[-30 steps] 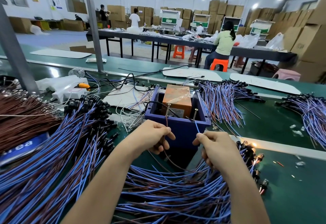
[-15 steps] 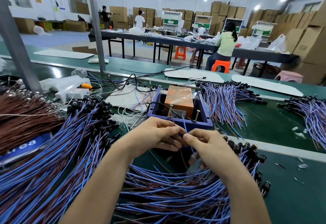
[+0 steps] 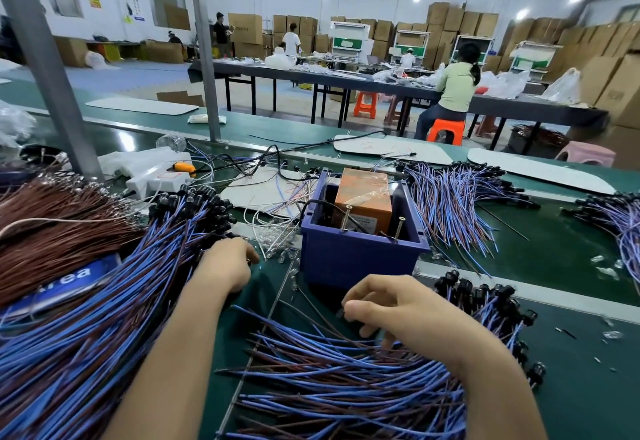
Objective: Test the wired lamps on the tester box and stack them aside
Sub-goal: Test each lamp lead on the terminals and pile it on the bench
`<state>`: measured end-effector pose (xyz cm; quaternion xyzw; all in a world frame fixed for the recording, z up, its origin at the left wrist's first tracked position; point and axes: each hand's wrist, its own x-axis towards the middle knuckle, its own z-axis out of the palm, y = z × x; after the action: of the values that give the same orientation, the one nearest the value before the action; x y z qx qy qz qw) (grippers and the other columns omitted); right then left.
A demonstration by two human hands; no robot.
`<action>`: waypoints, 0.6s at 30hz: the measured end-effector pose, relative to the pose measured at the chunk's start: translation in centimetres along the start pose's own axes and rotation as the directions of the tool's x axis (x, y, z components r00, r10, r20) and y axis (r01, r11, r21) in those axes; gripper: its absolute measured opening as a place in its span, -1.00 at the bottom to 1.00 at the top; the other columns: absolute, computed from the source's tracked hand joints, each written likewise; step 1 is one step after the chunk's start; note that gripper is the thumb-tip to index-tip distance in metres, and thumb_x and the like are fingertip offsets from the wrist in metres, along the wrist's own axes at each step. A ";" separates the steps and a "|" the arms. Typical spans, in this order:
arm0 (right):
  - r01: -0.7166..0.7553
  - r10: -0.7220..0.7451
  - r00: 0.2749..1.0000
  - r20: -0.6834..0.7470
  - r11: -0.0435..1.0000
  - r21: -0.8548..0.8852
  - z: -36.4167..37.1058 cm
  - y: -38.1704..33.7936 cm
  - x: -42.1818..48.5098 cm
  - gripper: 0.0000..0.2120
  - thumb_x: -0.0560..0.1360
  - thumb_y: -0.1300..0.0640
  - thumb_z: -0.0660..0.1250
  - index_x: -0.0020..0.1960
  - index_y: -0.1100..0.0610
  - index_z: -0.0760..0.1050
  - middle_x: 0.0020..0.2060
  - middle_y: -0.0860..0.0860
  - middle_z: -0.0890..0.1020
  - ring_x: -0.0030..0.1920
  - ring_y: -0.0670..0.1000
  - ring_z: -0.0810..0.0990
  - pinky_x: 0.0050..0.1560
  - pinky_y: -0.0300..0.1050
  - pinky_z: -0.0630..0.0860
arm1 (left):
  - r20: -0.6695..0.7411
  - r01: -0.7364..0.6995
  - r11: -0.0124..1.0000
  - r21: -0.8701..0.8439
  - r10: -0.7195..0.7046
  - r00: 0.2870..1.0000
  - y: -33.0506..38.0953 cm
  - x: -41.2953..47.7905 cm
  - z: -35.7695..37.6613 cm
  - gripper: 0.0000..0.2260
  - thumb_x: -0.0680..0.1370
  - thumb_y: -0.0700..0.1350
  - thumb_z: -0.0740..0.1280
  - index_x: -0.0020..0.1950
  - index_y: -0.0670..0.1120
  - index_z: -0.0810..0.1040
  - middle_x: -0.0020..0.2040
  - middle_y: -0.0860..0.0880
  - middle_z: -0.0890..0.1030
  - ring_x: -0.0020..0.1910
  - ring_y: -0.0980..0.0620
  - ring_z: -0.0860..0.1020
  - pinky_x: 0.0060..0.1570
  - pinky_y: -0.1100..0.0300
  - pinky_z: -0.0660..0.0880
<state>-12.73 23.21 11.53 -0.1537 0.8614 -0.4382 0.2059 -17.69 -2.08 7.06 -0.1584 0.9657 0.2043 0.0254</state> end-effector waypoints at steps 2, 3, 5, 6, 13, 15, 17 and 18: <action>-0.003 0.003 1.000 0.000 1.000 0.012 -0.1 0.1 0.0 -0.89 0.53 -0.05 0.33 -0.04 -0.04 0.57 -0.09 -0.06 0.68 -0.10 -0.07 0.65 -0.05 -0.03 0.61 | -0.037 0.010 1.000 -0.012 -0.010 0.999 0.4 0.4 0.8 -0.60 0.49 -0.39 0.18 0.10 0.01 0.64 0.17 -0.10 0.61 0.17 -0.07 0.55 0.17 0.15 0.47; -0.001 0.001 1.000 -0.002 1.000 0.015 -0.1 0.1 0.0 -0.89 0.53 -0.05 0.32 -0.03 -0.04 0.57 -0.09 -0.05 0.68 -0.10 -0.07 0.66 -0.05 -0.02 0.62 | -0.042 0.020 1.000 -0.018 -0.021 0.999 0.5 0.5 1.2 -0.60 0.48 -0.39 0.17 0.06 0.01 0.64 0.16 -0.11 0.61 0.16 -0.08 0.55 0.17 0.12 0.48; 0.008 -0.007 1.000 -0.006 1.000 0.023 -0.1 0.2 0.0 -0.89 0.54 -0.03 0.32 -0.03 -0.03 0.57 -0.10 -0.05 0.69 -0.11 -0.05 0.66 -0.05 -0.02 0.62 | -0.045 0.037 0.999 -0.032 -0.039 0.998 0.7 0.5 1.7 -0.61 0.48 -0.40 0.15 -0.01 0.02 0.63 0.13 -0.12 0.61 0.15 -0.10 0.54 0.18 0.08 0.47; 0.013 -0.012 1.000 -0.009 1.000 0.023 -0.1 0.2 0.0 -0.89 0.54 -0.03 0.32 -0.03 -0.03 0.57 -0.10 -0.05 0.69 -0.11 -0.05 0.66 -0.05 -0.02 0.61 | -0.053 0.040 0.998 -0.038 -0.042 0.998 0.8 0.4 1.8 -0.62 0.48 -0.40 0.15 -0.02 0.02 0.61 0.11 -0.11 0.61 0.14 -0.10 0.54 0.18 0.07 0.46; 0.163 -0.147 0.982 -0.119 0.977 0.138 0.0 -1.0 -0.1 -0.86 0.57 0.01 0.26 -0.01 -0.09 0.61 -0.06 -0.10 0.67 -0.08 -0.11 0.64 -0.09 -0.23 0.59 | -0.297 -0.258 0.814 -0.521 0.111 0.948 3.5 -2.2 -3.5 -0.75 0.50 -0.33 0.37 -0.12 0.04 0.47 -0.05 0.01 0.63 -0.11 0.04 0.60 -0.09 0.19 0.50; 0.249 -0.229 0.966 -0.121 0.950 0.190 0.5 -1.7 -0.2 -0.83 0.57 -0.02 0.24 0.04 -0.17 0.61 -0.04 -0.18 0.66 -0.03 -0.15 0.62 -0.04 -0.21 0.60 | -0.372 -0.418 0.639 -0.646 0.215 0.903 5.1 -4.4 -5.1 -0.76 0.47 -0.28 0.42 -0.14 0.07 0.51 -0.12 0.08 0.66 -0.17 0.14 0.63 -0.14 0.32 0.50; 0.330 -0.308 0.943 -0.127 0.913 0.239 1.1 -2.5 -0.2 -0.81 0.58 -0.01 0.23 0.08 -0.20 0.60 -0.01 -0.17 0.65 0.03 -0.11 0.61 0.02 -0.13 0.61 | -0.370 -0.492 0.480 -0.726 0.331 0.868 6.9 -6.5 -5.7 -0.80 0.45 -0.27 0.44 -0.14 0.04 0.56 -0.16 0.09 0.69 -0.15 0.18 0.65 -0.15 0.37 0.54; 0.368 -0.339 0.929 -0.149 0.892 0.263 1.4 -2.9 -0.2 -0.81 0.58 0.00 0.23 0.08 -0.17 0.60 0.00 -0.13 0.65 0.05 -0.07 0.61 0.02 -0.10 0.61 | -0.348 -0.498 0.411 -0.763 0.388 0.853 7.7 -7.3 -5.6 -0.82 0.45 -0.28 0.44 -0.14 0.01 0.58 -0.17 0.09 0.69 -0.15 0.17 0.66 -0.15 0.36 0.56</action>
<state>-11.66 20.68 13.19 -0.2545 0.7555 -0.5953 0.1000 -13.09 4.54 15.98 0.0985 0.7558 0.6262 -0.1642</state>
